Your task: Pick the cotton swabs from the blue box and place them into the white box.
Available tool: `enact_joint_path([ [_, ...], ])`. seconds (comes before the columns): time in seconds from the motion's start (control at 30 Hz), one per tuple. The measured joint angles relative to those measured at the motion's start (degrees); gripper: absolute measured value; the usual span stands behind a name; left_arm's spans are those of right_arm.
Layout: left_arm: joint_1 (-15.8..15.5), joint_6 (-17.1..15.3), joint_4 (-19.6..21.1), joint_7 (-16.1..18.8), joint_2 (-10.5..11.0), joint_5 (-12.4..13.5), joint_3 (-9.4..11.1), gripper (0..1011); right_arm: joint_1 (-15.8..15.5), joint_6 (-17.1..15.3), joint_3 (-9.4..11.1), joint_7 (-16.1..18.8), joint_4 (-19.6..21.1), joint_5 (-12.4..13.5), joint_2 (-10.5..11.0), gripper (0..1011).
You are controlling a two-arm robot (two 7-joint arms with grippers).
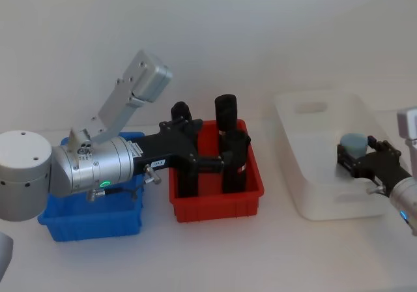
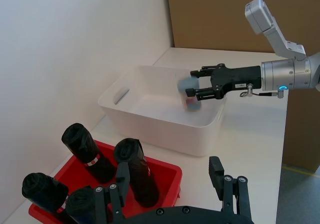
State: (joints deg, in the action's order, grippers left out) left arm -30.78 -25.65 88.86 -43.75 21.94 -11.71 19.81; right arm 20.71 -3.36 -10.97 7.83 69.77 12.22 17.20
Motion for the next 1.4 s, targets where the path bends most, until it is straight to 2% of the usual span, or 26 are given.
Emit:
enact_joint_path([
  [0.07,0.0,0.0,0.0,0.0,0.0,0.0,0.0,1004,0.17,-0.13,-0.03,0.08,-0.26,-0.07,-0.08,724],
  [0.1,0.0,0.0,0.0,0.0,0.01,0.0,0.0,1004,0.38,-0.28,-0.07,0.18,-0.58,-0.14,-0.17,783],
  [0.27,0.0,0.0,0.0,0.0,0.0,0.0,0.0,1004,0.91,-0.55,-0.16,0.42,-1.33,-0.45,-0.41,921],
  [0.4,0.0,0.0,0.0,0.0,0.0,0.0,0.0,1004,1.12,-0.55,-0.19,0.54,-1.65,-0.56,-0.51,1000],
  [0.7,0.0,0.0,0.0,0.0,0.0,0.0,0.0,1004,1.24,0.93,-0.12,0.46,-1.64,-0.64,-0.62,1001],
  [1.03,0.0,0.0,0.0,0.0,0.0,0.0,0.0,1004,-0.18,4.79,0.45,-1.1,1.55,-0.41,-0.18,1002],
  [1.4,0.0,0.0,0.0,0.0,0.0,0.0,0.0,1004,-1.44,6.52,0.92,-2.18,4.18,-0.02,0.28,1002],
])
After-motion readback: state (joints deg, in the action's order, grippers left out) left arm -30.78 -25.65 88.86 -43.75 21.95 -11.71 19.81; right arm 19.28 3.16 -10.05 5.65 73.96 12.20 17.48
